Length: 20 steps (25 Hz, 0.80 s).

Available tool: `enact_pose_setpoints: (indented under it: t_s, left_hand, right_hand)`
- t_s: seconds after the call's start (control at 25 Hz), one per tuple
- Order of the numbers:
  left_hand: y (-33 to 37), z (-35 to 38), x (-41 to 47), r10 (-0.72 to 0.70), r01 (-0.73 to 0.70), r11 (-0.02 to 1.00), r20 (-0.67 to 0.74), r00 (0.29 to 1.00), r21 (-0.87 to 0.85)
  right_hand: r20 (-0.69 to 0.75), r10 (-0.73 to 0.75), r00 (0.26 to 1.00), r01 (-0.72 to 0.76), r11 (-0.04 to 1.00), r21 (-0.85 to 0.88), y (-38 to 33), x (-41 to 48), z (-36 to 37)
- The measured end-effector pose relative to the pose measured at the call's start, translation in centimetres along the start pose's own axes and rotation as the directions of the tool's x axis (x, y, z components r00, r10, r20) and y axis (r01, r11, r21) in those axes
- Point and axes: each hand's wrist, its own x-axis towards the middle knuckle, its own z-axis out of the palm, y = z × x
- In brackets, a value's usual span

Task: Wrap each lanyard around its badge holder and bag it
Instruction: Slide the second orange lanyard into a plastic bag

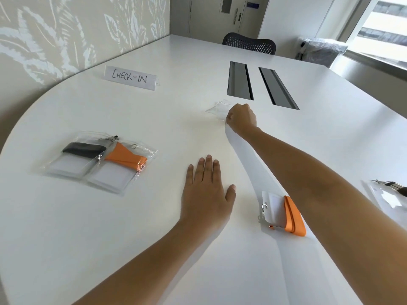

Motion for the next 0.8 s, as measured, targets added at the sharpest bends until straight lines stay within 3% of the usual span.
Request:
enact_pose_setpoints:
  t_s: [0.2, 0.48, 0.72, 0.8]
  left_hand:
    - [-0.2, -0.1, -0.1, 0.002, -0.003, 1.000, -0.018, 1.000, -0.029]
    - [-0.1, -0.1, -0.1, -0.005, 0.004, 1.000, -0.028, 1.000, -0.029]
    - [-0.3, -0.2, 0.3, -0.008, 0.005, 0.999, -0.059, 0.998, -0.051]
    - [-0.3, -0.7, 0.4, -0.025, 0.011, 0.986, -0.083, 0.996, -0.166]
  right_hand:
    - [-0.198, 0.112, 0.974, -0.060, 0.965, 0.256, 0.4, -0.2, -1.7]
    - [-0.414, 0.030, 0.910, 0.186, 0.862, 0.472, 1.7, -2.9, -7.4]
    - [-0.373, -0.050, 0.926, 0.282, 0.750, 0.599, 2.3, -8.5, -12.0]
    - [-0.304, -0.073, 0.950, 0.268, 0.691, 0.672, 2.6, -10.8, -13.2]
